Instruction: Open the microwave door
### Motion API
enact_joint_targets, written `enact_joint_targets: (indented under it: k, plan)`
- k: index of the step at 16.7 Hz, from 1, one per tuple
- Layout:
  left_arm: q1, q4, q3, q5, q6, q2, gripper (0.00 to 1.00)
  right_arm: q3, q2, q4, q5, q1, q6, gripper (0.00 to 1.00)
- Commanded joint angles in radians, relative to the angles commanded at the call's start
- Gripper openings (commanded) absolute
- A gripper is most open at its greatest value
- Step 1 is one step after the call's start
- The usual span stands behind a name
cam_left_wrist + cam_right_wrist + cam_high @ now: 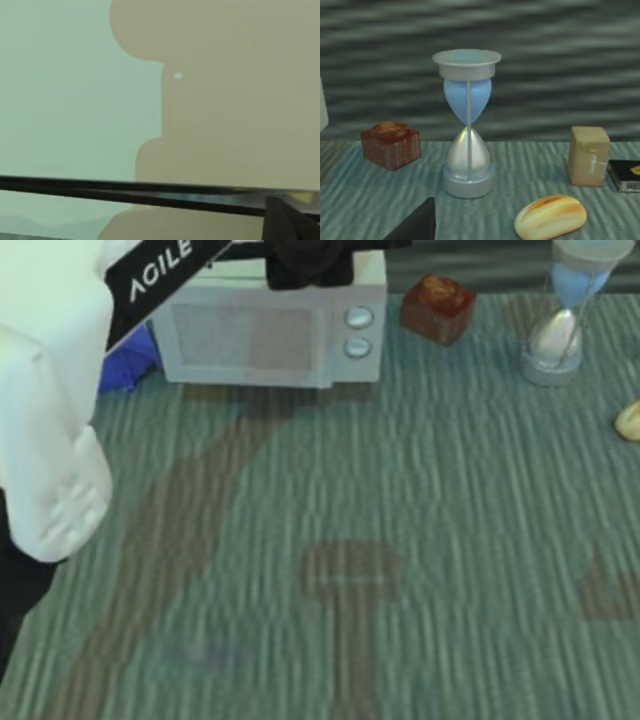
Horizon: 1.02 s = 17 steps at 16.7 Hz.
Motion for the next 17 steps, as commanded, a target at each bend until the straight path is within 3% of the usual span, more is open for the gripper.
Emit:
enact_joint_targets:
  k: [5,17]
  plan:
    - [-0.015,0.058,-0.163,-0.003,-0.02,-0.043,0.0,0.0,0.0,0.0,0.0,0.0,0.0,1.0]
    - [-0.016,0.06,-0.166,-0.003,-0.021,-0.044,0.0,0.0,0.0,0.0,0.0,0.0,0.0,1.0]
